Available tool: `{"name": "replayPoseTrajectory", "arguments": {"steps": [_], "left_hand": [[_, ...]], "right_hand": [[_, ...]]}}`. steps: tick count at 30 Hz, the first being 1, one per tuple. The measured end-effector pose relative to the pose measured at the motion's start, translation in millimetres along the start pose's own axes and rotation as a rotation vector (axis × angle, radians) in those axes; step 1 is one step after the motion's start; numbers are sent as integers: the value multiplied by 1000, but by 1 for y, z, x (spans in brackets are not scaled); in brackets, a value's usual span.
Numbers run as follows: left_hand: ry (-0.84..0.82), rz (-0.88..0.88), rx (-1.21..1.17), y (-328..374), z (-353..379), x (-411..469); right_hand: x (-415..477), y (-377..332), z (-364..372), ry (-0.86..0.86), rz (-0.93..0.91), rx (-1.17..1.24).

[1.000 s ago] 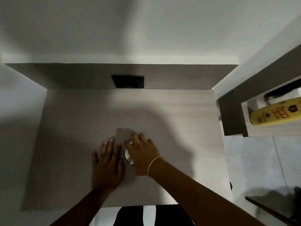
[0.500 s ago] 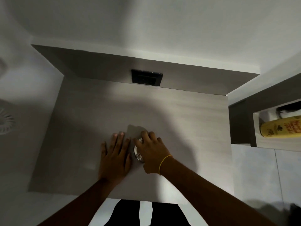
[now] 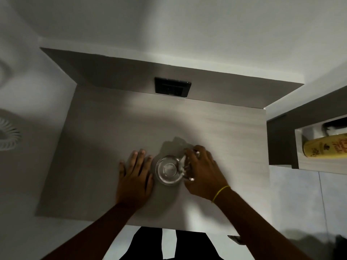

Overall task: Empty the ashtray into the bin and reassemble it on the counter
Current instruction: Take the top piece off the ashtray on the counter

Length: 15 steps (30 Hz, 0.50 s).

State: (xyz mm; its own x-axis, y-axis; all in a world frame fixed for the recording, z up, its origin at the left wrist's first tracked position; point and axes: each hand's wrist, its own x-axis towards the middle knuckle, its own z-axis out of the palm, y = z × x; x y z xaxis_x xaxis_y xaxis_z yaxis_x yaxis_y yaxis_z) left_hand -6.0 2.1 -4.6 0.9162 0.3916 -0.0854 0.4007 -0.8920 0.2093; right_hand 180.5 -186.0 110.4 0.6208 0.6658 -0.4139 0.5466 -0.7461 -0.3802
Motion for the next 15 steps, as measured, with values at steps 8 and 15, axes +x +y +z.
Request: {"name": "replayPoseTrajectory", "arguments": {"steps": [8,15], "left_hand": [[32,9,0,1,-2,0],[49,8,-6,2,-2,0]], "right_hand": [[-17,33,17,41,150,-52],[-19,37,29,60,144,-164]]}}
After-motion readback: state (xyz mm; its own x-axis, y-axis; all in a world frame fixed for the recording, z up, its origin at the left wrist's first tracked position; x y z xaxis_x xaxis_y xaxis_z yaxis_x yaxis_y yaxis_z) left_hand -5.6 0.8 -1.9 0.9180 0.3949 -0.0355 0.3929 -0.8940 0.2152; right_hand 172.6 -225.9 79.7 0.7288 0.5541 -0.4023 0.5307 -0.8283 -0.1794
